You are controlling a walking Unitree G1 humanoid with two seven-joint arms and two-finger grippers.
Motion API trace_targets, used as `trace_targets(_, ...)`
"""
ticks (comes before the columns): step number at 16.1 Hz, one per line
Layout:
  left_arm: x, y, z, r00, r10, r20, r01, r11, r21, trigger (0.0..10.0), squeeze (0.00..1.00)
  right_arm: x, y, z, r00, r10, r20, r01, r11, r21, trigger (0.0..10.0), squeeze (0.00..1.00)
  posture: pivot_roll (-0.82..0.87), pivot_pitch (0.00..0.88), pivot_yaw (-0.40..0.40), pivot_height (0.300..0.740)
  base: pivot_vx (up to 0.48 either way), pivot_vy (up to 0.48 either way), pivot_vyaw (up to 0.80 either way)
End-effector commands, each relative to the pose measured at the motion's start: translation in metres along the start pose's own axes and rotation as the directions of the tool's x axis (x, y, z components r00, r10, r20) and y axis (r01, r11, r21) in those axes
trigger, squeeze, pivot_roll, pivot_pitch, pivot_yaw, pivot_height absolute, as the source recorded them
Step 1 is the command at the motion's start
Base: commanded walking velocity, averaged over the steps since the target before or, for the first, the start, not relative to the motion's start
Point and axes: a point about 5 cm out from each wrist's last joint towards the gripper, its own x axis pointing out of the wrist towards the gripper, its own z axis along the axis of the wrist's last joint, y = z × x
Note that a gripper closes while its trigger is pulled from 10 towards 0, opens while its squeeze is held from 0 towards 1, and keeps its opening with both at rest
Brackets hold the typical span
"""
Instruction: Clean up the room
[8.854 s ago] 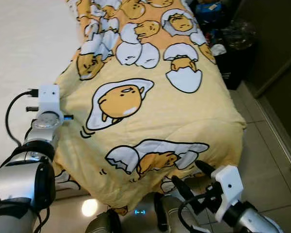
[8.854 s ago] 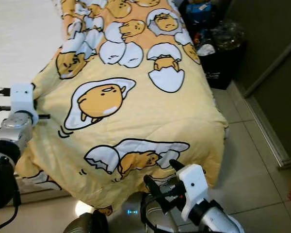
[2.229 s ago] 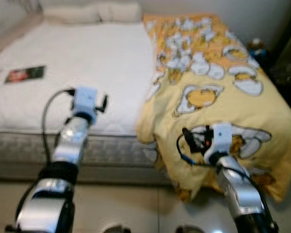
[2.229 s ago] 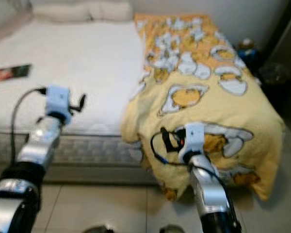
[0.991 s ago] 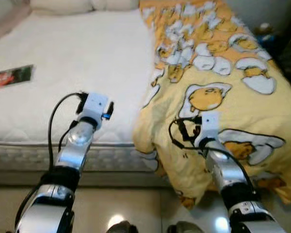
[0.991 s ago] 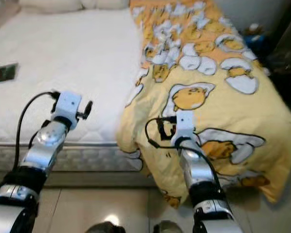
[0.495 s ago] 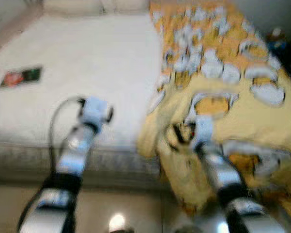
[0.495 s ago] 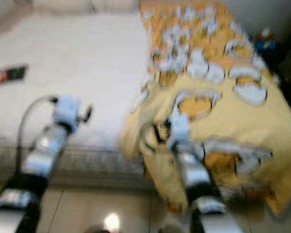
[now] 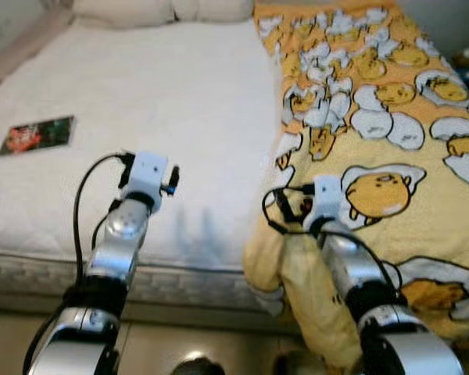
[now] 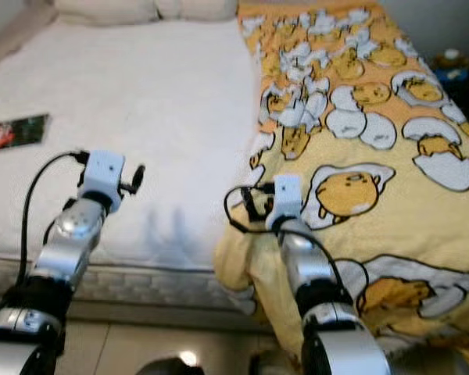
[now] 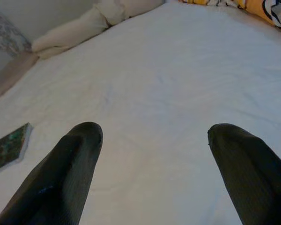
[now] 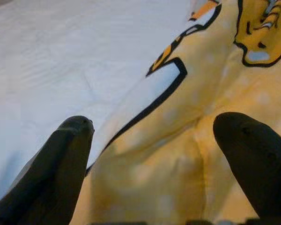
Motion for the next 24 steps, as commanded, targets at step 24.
trace_targets(24, -0.073, -0.023, -0.022, 0.833, -0.552, -0.033, 0.545, 0.83, -0.117, 10.0, 0.0, -0.03, 0.028, 0.015, 0.951, -0.279, 0.136, 0.272, 0.96, 0.068, 10.0, 0.0, 0.06, 0.157, 0.066, 0.74, 0.0, 0.0, 0.0)
